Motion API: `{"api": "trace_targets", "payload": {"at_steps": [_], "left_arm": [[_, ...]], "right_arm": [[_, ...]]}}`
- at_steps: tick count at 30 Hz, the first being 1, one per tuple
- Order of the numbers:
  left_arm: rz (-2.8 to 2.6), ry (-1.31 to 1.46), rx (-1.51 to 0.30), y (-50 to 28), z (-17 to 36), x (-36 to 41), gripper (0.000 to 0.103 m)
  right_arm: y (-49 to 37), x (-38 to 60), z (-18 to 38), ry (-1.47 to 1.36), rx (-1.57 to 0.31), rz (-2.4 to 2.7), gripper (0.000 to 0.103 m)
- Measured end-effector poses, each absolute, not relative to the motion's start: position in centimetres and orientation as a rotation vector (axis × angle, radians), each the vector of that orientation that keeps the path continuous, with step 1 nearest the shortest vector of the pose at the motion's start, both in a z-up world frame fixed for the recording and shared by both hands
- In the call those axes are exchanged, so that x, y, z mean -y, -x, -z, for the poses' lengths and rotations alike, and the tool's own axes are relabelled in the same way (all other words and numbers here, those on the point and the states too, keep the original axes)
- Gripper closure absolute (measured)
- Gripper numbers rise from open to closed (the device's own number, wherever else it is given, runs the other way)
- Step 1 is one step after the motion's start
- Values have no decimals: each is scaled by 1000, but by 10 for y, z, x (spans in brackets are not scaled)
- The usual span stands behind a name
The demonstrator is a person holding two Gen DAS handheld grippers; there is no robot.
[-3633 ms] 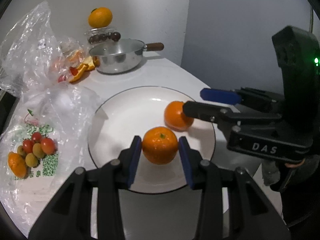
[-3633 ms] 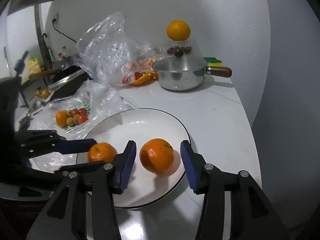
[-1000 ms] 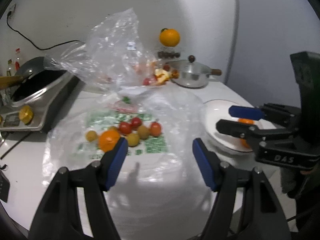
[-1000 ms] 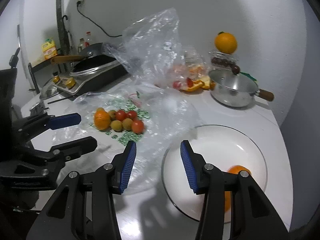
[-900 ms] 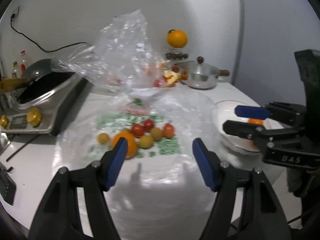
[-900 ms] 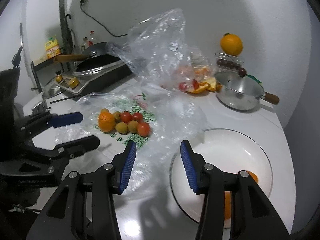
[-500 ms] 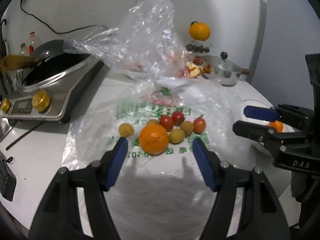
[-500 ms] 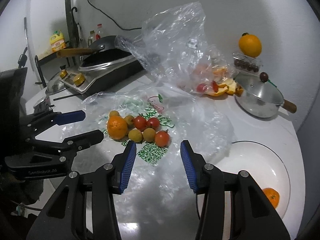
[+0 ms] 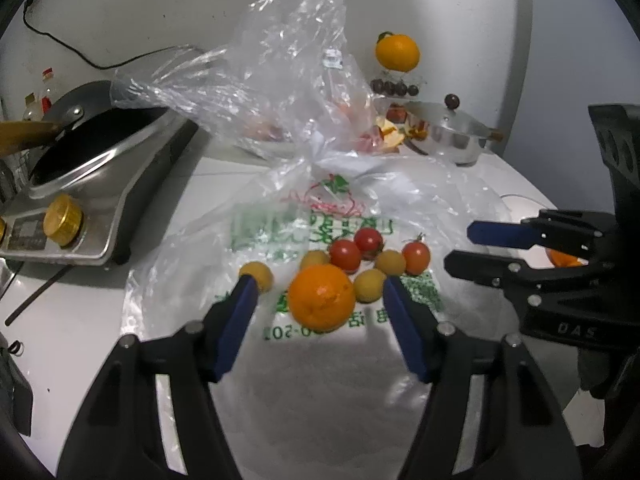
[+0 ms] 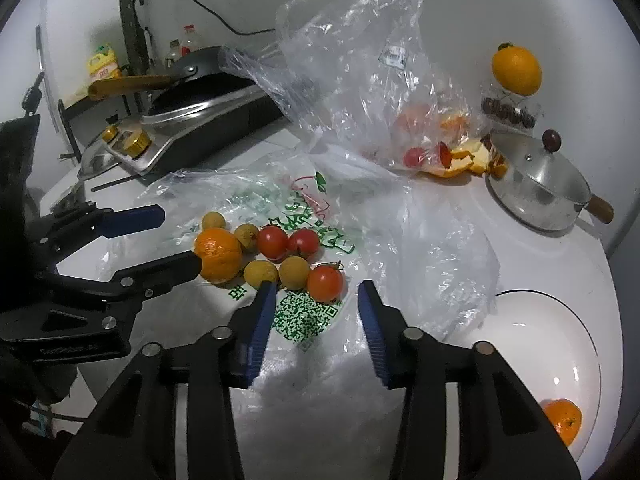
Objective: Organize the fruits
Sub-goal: 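Move both grippers back to the fruit on the plastic bag, then grasp a red cherry tomato with the right gripper while the left gripper grasps a mandarin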
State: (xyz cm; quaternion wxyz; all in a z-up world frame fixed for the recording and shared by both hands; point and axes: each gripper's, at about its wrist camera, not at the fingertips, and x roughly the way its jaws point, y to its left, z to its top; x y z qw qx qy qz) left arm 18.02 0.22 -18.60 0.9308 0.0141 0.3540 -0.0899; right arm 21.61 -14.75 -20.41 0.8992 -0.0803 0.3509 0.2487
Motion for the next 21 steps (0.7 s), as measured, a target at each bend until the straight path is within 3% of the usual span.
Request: {"api": "trace_targets", "payload": {"at_steps": [9,21], "left_arm": [[216,-13,-766,-197,199,-3,41],[243,-3,-816,-211,212,-3,43]], "right_arm": [[-236,138,215,159,-798,-491,68],[-257,141,231,86,-862,-491,68]]}}
